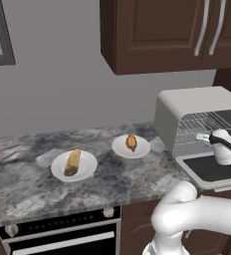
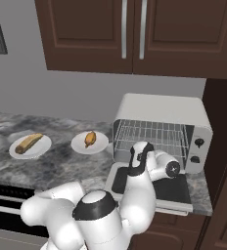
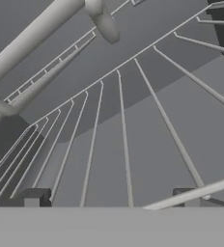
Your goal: Open the toaster oven door. Place the baguette on the bottom rack in the toaster oven and place the chicken drumstick on the top rack.
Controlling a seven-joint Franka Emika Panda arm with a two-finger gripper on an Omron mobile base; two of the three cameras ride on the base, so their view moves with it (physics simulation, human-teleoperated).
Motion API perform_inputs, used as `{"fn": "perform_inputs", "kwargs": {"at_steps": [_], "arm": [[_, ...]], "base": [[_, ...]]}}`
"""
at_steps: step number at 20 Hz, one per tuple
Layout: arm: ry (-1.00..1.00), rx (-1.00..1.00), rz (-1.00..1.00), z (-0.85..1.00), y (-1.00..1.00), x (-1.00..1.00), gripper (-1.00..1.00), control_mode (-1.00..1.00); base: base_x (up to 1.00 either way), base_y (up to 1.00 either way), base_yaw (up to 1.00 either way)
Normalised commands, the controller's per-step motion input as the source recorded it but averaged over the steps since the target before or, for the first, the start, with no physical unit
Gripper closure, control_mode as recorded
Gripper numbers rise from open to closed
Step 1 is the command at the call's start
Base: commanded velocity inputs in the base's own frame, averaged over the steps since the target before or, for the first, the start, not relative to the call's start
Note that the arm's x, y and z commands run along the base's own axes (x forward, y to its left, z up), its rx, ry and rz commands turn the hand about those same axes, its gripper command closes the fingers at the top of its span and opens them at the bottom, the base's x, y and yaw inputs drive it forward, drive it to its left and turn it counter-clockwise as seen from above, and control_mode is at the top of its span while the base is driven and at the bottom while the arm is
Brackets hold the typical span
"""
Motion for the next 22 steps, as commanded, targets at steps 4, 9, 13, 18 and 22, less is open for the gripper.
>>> {"fn": "perform_inputs", "kwargs": {"at_steps": [4,9,13,18,22], "arm": [[0.00,0.00,0.00,-0.53,0.06,0.04,-1.00,-1.00],[0.00,0.00,0.00,-0.50,0.17,0.13,-1.00,-1.00],[0.00,-0.03,0.00,-0.56,0.27,0.07,-1.00,-1.00],[0.00,-0.08,0.00,-0.52,0.22,0.07,-1.00,-1.00],[0.00,-0.11,0.00,-0.43,0.17,0.13,-1.00,-1.00]], "base": [[0.00,0.00,0.00],[0.00,0.00,0.00],[0.00,0.00,0.00],[0.00,0.00,0.00],[0.00,0.00,0.00]]}}
